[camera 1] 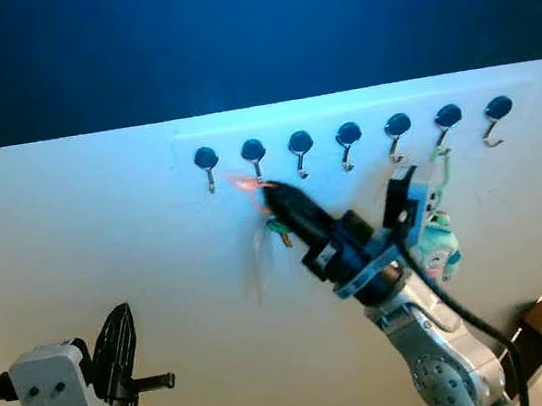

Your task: Hang keys on a hook

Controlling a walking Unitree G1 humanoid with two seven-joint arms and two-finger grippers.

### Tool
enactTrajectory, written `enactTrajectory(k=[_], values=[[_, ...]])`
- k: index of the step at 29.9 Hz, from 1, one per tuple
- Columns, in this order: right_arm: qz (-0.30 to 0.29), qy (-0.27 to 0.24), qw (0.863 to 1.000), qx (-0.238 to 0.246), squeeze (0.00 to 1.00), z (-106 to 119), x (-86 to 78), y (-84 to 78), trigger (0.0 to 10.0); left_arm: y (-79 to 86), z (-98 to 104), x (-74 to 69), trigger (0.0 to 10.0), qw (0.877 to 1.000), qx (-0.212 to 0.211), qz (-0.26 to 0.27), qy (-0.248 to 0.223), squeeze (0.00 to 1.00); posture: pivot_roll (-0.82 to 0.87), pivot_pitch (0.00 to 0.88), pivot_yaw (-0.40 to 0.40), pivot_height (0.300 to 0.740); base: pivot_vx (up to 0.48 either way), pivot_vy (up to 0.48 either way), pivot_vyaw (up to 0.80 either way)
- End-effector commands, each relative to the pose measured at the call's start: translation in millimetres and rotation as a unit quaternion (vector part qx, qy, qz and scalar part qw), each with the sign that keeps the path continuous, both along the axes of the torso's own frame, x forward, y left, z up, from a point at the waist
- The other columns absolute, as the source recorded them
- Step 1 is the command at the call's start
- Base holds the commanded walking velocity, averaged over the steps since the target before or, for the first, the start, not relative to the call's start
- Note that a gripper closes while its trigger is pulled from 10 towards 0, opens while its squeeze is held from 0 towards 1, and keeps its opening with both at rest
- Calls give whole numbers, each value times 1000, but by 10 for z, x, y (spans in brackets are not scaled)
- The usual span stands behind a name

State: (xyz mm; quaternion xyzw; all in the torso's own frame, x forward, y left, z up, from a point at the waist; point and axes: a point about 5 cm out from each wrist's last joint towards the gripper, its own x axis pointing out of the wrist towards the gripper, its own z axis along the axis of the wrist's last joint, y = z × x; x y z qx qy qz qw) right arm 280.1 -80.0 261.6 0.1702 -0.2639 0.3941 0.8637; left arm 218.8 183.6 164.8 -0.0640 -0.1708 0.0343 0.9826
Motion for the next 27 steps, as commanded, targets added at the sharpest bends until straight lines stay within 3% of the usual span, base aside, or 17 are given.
enactTrajectory(k=[1,9,11,14,19,27], values=[[-50,21,998,27,0,-39,59,-175,10000,17,16,-21,10000,1000,4,3,0,0,-70,39,122,740,0,0,0],[-62,30,997,25,0,-91,61,-208,10000,21,14,-18,10000,1000,5,2,0,0,-71,38,125,740,0,0,0],[-59,50,997,-13,0,-273,44,-157,10000,20,12,-16,10000,1000,6,2,1,0,-69,38,125,740,0,0,0],[-57,53,997,-22,0,-312,38,-146,10000,18,13,-16,10000,1000,6,2,1,0,-69,38,125,740,0,0,0],[-20,78,990,-115,0,-557,-17,9,10000,25,1,-23,10000,1000,6,4,4,0,-69,38,125,740,0,0,0],[-3,36,994,-99,0,-477,-90,48,10000,27,-9,-34,10000,1000,6,11,6,0,-70,38,119,740,0,0,0]])
